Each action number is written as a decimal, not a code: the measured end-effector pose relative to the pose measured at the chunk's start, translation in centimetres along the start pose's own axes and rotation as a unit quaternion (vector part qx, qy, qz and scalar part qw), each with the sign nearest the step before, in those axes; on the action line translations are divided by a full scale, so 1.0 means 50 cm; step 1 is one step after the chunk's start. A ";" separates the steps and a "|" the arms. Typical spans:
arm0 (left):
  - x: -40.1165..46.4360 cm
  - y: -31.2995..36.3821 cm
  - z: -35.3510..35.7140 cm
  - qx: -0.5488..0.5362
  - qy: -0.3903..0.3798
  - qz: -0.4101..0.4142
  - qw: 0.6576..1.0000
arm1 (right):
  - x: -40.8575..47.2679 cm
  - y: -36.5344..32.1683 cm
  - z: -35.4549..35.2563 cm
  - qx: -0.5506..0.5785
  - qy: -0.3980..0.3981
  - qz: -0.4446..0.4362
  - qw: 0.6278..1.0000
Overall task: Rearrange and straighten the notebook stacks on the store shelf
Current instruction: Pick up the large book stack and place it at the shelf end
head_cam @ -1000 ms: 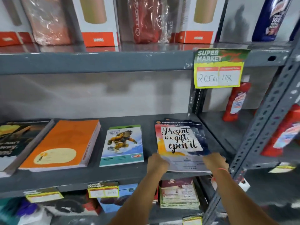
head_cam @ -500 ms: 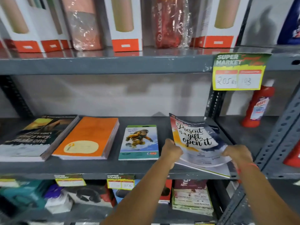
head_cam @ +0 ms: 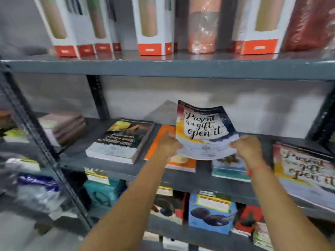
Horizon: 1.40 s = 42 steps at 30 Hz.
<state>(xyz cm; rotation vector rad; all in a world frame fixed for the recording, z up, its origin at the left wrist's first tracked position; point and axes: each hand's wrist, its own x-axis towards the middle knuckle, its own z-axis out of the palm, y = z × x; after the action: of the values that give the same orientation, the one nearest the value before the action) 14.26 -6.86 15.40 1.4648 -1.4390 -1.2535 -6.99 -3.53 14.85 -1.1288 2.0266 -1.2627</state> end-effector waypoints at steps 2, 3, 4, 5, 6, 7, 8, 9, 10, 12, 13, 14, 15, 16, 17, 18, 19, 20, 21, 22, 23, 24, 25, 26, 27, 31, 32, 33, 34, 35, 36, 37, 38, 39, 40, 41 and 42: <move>0.016 -0.037 -0.124 -0.008 0.023 -0.011 1.000 | -0.037 -0.052 0.115 0.029 -0.019 -0.013 0.999; 0.019 -0.052 -0.178 -0.019 0.034 -0.016 0.999 | -0.053 -0.072 0.164 0.036 -0.030 -0.023 0.999; 0.024 -0.067 -0.238 -0.029 0.046 -0.023 0.998 | -0.065 -0.091 0.224 0.043 -0.046 -0.036 0.997; 0.029 -0.078 -0.288 -0.031 0.055 -0.030 0.998 | -0.076 -0.106 0.272 0.046 -0.059 -0.043 0.996; 0.038 -0.095 -0.340 -0.031 0.064 -0.035 0.997 | -0.086 -0.120 0.323 0.042 -0.070 -0.043 0.996; 0.045 -0.108 -0.379 -0.030 0.074 -0.042 0.996 | -0.097 -0.131 0.362 0.038 -0.079 -0.045 0.995; 0.051 -0.122 -0.413 -0.020 0.086 -0.049 0.995 | -0.106 -0.139 0.396 0.035 -0.086 -0.048 0.995; 0.060 -0.135 -0.449 -0.008 0.098 -0.051 0.994 | -0.118 -0.151 0.433 0.034 -0.094 -0.049 0.994; 0.069 -0.147 -0.475 0.006 0.102 -0.051 0.993 | -0.125 -0.158 0.462 0.037 -0.100 -0.046 0.993; 0.093 -0.172 -0.524 0.018 0.098 -0.055 0.994 | -0.134 -0.170 0.516 0.029 -0.100 -0.033 0.994; 0.103 -0.183 -0.542 0.022 0.093 -0.058 0.994 | -0.137 -0.174 0.535 0.023 -0.102 -0.023 0.994; 0.114 -0.194 -0.560 0.026 0.085 -0.063 0.994 | -0.137 -0.177 0.559 0.017 -0.108 -0.022 0.994; 0.125 -0.206 -0.573 0.028 0.083 -0.067 0.994 | -0.142 -0.180 0.573 0.010 -0.107 -0.023 0.994; 0.135 -0.217 -0.583 0.028 0.085 -0.074 0.993 | -0.145 -0.184 0.589 0.000 -0.105 -0.025 0.994; 0.144 -0.227 -0.590 0.031 0.088 -0.079 0.992 | -0.148 -0.184 0.603 -0.009 -0.106 -0.024 0.994; 0.151 -0.238 -0.596 0.041 0.097 -0.079 0.991 | -0.152 -0.183 0.614 -0.018 -0.109 -0.019 0.994; 0.158 -0.248 -0.600 0.054 0.105 -0.076 0.990 | -0.156 -0.179 0.627 -0.033 -0.118 -0.013 0.992; 0.161 -0.257 -0.602 0.075 0.109 -0.073 0.989 | -0.161 -0.174 0.635 -0.055 -0.127 -0.007 0.990; 0.169 -0.270 -0.605 0.102 0.111 -0.069 0.986 | -0.164 -0.167 0.642 -0.085 -0.135 0.001 0.987; 0.173 -0.283 -0.608 0.142 0.113 -0.070 0.981 | -0.166 -0.159 0.647 -0.118 -0.144 0.008 0.982; 0.175 -0.293 -0.610 0.192 0.118 -0.073 0.971 | -0.170 -0.153 0.648 -0.149 -0.155 0.018 0.976; 0.176 -0.302 -0.611 0.242 0.127 -0.079 0.959 | -0.172 -0.148 0.648 -0.171 -0.165 0.029 0.971; 0.176 -0.306 -0.612 0.285 0.136 -0.089 0.945 | -0.173 -0.148 0.647 -0.187 -0.169 0.033 0.967; 0.170 -0.301 -0.608 0.324 0.140 -0.097 0.931 | -0.174 -0.151 0.646 -0.203 -0.168 0.027 0.964; 0.166 -0.294 -0.604 0.366 0.143 -0.105 0.914 | -0.175 -0.156 0.646 -0.225 -0.165 0.014 0.960; 0.156 -0.263 -0.578 0.471 0.147 -0.118 0.862 | -0.188 -0.180 0.644 -0.322 -0.133 -0.067 0.935; 0.155 -0.258 -0.572 0.483 0.147 -0.119 0.855 | -0.191 -0.182 0.640 -0.338 -0.116 -0.092 0.929; 0.153 -0.253 -0.567 0.492 0.145 -0.119 0.850 | -0.192 -0.184 0.633 -0.345 -0.098 -0.112 0.927; 0.148 -0.247 -0.561 0.493 0.146 -0.115 0.850 | -0.191 -0.185 0.622 -0.344 -0.082 -0.127 0.927; 0.145 -0.242 -0.551 0.489 0.151 -0.102 0.853 | -0.189 -0.185 0.605 -0.338 -0.071 -0.136 0.928; 0.145 -0.233 -0.532 0.482 0.150 -0.084 0.859 | -0.185 -0.183 0.580 -0.329 -0.057 -0.139 0.932; 0.142 -0.222 -0.514 0.476 0.148 -0.068 0.864 | -0.180 -0.180 0.558 -0.322 -0.046 -0.141 0.935; 0.141 -0.210 -0.492 0.473 0.144 -0.053 0.868 | -0.173 -0.176 0.537 -0.319 -0.033 -0.142 0.936; 0.144 -0.198 -0.459 0.476 0.136 -0.036 0.868 | -0.165 -0.167 0.504 -0.322 -0.016 -0.140 0.936; 0.145 -0.185 -0.426 0.478 0.127 -0.017 0.869 | -0.157 -0.159 0.476 -0.324 -0.001 -0.139 0.936; 0.146 -0.170 -0.383 0.475 0.116 0.012 0.872 | -0.148 -0.146 0.440 -0.326 0.016 -0.133 0.936; 0.144 -0.153 -0.340 0.463 0.110 0.036 0.879 | -0.140 -0.135 0.406 -0.328 0.028 -0.130 0.935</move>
<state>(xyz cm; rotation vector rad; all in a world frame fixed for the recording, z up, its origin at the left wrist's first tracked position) 31.98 -15.31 11.62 2.0283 -2.0212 -0.2704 14.60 -8.98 11.70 -1.7168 2.4914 -0.7265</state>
